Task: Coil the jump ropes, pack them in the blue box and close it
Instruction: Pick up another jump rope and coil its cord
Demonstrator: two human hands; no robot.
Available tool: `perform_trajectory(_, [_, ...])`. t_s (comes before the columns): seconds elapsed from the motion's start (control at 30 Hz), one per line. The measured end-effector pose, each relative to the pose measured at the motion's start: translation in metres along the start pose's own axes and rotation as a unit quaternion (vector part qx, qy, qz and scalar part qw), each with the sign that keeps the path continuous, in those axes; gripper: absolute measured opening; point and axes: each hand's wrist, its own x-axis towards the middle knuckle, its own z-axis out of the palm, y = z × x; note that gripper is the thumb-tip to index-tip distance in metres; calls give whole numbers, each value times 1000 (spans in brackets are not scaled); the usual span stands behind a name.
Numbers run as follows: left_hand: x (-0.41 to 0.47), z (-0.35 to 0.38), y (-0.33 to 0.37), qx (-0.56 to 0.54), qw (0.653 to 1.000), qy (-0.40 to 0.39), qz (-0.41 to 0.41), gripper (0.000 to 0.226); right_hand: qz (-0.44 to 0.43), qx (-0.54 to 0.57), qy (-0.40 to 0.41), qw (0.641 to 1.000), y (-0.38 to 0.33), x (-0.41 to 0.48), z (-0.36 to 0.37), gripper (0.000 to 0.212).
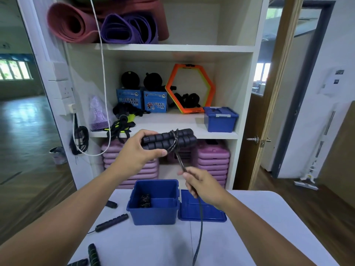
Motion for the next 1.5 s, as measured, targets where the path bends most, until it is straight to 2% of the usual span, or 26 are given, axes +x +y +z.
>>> perform_trajectory(0.13, [16, -12, -15, 149, 988, 50, -7, 53, -24, -88, -23, 996, -11, -5, -4, 21])
perform_trajectory(0.23, [21, -11, -20, 260, 965, 25, 5, 58, -58, -148, -43, 986, -31, -4, -10, 22])
perform_trajectory(0.33, [22, -4, -21, 299, 954, 0, 15, 60, -66, -206, -74, 974, -49, -6, -18, 23])
perform_trajectory(0.4, [20, 2, -22, 318, 947, -22, 36, 61, -52, -207, -93, 973, -61, -9, -24, 22])
perform_trajectory(0.6, [4, 9, -16, 356, 924, -128, 62, 64, -109, -326, -4, 939, -90, -2, -54, 24])
perform_trajectory(0.67, [-6, 9, -11, 351, 920, -165, 64, 64, -118, -337, 10, 934, -96, 2, -66, 21])
perform_trajectory(0.77, [-23, 13, 0, 304, 925, -215, 71, 59, -129, -324, -17, 937, -101, 7, -78, 16])
perform_trajectory(0.87, [-40, 15, 17, 195, 946, -250, 68, 60, -116, -210, -54, 969, -100, 5, -85, 11])
perform_trajectory(0.97, [-51, 13, 31, 56, 964, -256, 46, 60, -94, -53, -58, 993, -86, 3, -86, 12])
perform_trajectory(1.07, [-51, 9, 35, -23, 969, -241, 41, 59, -89, 47, -58, 993, -63, 4, -74, 5])
perform_trajectory(1.13, [-47, 6, 34, -33, 977, -208, 41, 59, -82, 73, -67, 992, -46, 4, -62, 12])
perform_trajectory(1.27, [-37, 1, 32, -24, 994, -105, 30, 57, 1, 171, -70, 983, -27, -3, -33, 30])
perform_trajectory(1.43, [-11, -3, 24, 11, 1000, 18, 13, 43, 25, 88, -71, 993, -18, -7, -14, 35])
perform_trajectory(1.5, [2, -6, 17, 78, 995, 61, 5, 45, 32, 47, -90, 994, -21, -10, -13, 31])
